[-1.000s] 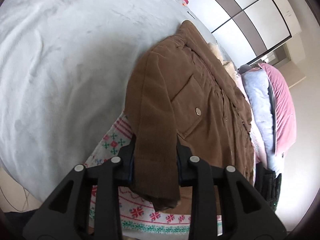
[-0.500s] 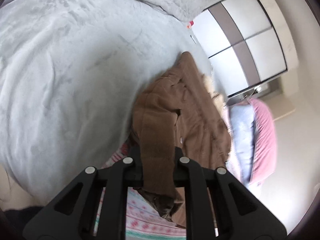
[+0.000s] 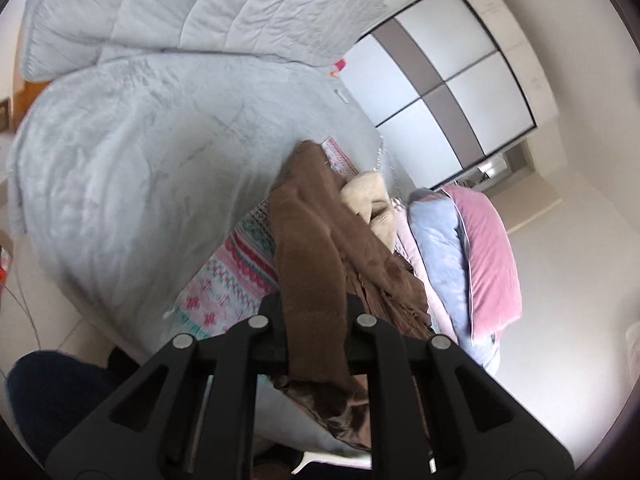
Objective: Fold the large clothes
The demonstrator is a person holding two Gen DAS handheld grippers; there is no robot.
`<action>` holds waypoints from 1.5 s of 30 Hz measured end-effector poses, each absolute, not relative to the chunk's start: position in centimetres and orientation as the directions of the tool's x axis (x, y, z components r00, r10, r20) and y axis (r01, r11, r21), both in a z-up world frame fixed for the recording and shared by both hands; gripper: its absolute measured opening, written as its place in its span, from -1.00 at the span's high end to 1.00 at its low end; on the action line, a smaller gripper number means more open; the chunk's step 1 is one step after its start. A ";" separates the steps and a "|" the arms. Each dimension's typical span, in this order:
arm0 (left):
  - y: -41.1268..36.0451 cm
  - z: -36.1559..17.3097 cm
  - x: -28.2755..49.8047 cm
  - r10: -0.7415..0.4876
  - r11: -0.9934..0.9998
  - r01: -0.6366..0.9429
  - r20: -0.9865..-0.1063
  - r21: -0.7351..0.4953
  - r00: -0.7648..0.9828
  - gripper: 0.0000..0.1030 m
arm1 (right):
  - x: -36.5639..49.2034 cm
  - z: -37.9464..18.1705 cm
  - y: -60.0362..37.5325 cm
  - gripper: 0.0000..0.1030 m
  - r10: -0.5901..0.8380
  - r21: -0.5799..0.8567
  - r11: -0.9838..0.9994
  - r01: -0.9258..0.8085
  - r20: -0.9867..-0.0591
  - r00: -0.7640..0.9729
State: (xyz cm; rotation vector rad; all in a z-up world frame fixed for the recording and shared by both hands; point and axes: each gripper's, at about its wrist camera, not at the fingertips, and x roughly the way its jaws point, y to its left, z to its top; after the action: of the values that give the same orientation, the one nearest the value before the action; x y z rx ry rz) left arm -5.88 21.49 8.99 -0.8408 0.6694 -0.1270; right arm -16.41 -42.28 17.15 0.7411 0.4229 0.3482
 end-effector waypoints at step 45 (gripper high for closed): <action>13.7 5.0 48.5 -0.155 0.819 -0.420 -0.856 -0.391 0.494 0.63 | 38.9 11.5 -48.7 0.83 0.274 0.736 0.592 0.327 -0.566 0.778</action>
State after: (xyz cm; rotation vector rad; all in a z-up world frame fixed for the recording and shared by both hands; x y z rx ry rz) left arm 48.52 13.68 5.00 -0.6174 1.0593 0.1736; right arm 38.94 -48.69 11.50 0.9578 0.7066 -0.0342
